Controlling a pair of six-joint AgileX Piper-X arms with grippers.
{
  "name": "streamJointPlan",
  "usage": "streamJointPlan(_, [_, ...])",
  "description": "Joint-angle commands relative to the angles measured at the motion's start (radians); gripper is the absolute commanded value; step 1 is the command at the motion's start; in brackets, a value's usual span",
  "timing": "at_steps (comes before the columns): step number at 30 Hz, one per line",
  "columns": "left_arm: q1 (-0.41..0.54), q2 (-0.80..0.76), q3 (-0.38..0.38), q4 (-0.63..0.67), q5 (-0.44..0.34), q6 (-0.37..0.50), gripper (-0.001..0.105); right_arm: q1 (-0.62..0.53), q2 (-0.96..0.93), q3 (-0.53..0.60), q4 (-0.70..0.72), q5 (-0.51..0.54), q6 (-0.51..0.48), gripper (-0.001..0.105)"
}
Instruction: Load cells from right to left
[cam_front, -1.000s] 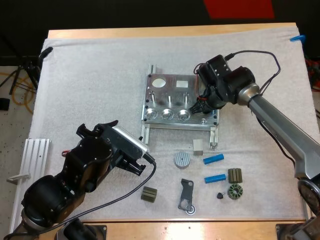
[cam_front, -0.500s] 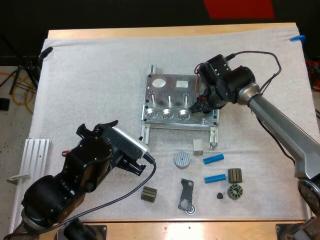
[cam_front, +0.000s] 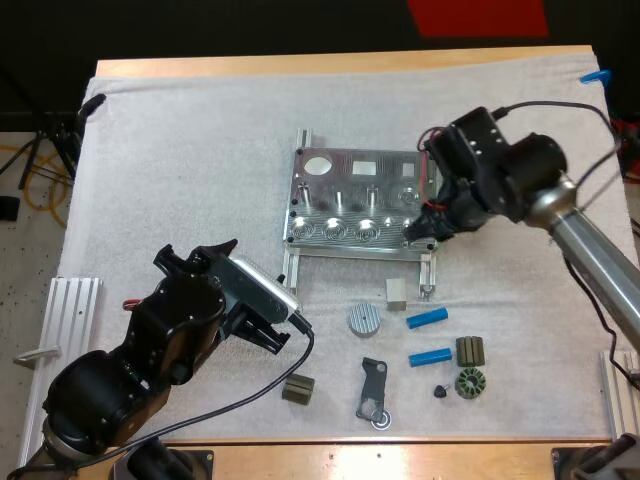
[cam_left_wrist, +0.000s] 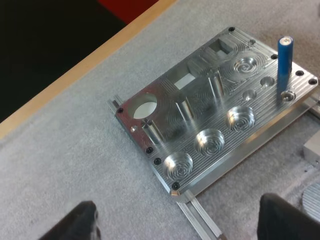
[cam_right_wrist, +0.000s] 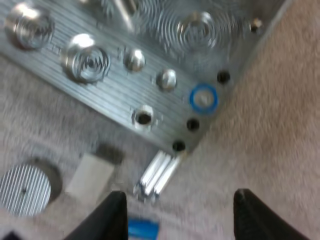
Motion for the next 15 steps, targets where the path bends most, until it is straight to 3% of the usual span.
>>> streamJointPlan(1, [-0.001,-0.004,-0.006,-0.005,-0.016,0.008,0.065,0.001,-0.030,-0.006,0.037,-0.007,0.003,0.047])
streamJointPlan(4, [-0.001,-0.004,-0.006,-0.005,0.016,0.022,0.065,0.001,-0.081,-0.006,0.078,-0.007,0.003,0.047])
streamJointPlan(9, [-0.001,-0.004,-0.006,-0.005,0.137,0.021,0.065,0.001,-0.158,-0.006,0.143,-0.007,0.003,0.047])
streamJointPlan(15, [-0.001,-0.004,-0.006,-0.005,0.166,0.024,0.065,0.001,-0.225,-0.002,0.227,-0.007,-0.005,0.047])
